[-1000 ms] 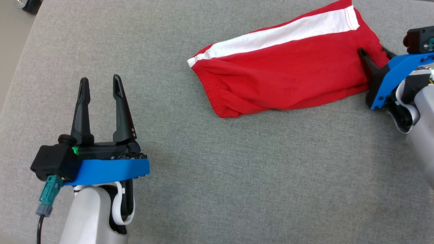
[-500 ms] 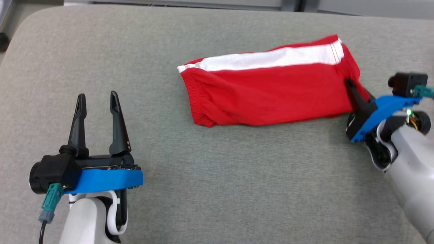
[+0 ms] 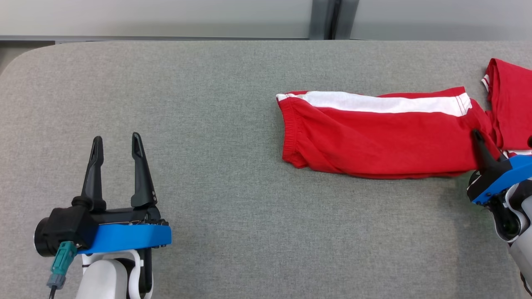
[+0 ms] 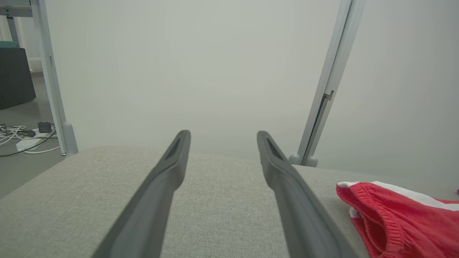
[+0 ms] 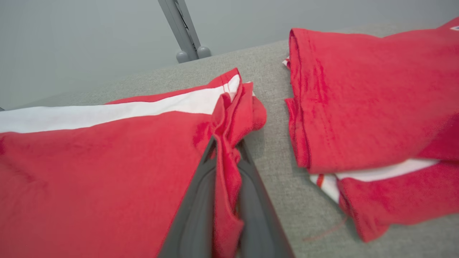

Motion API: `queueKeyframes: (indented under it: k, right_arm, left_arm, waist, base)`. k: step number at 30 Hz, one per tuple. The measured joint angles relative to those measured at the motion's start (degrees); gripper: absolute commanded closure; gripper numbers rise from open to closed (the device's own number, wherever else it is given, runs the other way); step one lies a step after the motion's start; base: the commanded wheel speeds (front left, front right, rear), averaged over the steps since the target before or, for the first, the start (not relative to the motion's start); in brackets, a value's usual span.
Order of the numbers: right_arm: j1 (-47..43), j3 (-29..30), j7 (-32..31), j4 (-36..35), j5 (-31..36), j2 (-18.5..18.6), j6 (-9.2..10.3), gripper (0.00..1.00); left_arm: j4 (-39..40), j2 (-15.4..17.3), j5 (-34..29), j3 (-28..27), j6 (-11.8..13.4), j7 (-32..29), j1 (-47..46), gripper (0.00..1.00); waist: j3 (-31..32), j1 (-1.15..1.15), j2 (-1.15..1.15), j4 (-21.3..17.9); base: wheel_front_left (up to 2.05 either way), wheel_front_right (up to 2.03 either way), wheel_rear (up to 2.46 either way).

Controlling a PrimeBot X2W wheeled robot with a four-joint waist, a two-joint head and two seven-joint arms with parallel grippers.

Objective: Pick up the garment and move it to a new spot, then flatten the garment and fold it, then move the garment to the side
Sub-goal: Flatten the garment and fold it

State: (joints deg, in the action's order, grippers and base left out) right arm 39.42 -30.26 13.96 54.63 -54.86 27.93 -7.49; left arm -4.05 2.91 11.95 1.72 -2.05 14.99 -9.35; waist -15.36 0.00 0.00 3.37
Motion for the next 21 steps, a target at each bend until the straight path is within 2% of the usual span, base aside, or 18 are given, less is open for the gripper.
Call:
queueKeyframes:
  k: [10, 21]
  right_arm:
    - [1.15, 1.03, 0.74, -2.29, 1.03, -1.89, 0.0, 1.0]
    - [6.74, -1.4, 0.42, -7.13, 6.44, -9.35, 0.0, 1.0]
  left_arm:
    - [-0.12, 0.0, 0.15, 0.35, 0.0, 0.0, 0.48, 0.0]
    - [0.21, 0.0, 0.77, 1.29, 0.26, 0.0, 0.48, 0.0]
  waist:
    - [1.1, 0.0, 0.0, 1.23]
    - [1.66, 0.0, 0.0, 4.21]
  base:
    - [0.0, 0.0, 0.0]
    - [0.0, 0.0, 0.0]
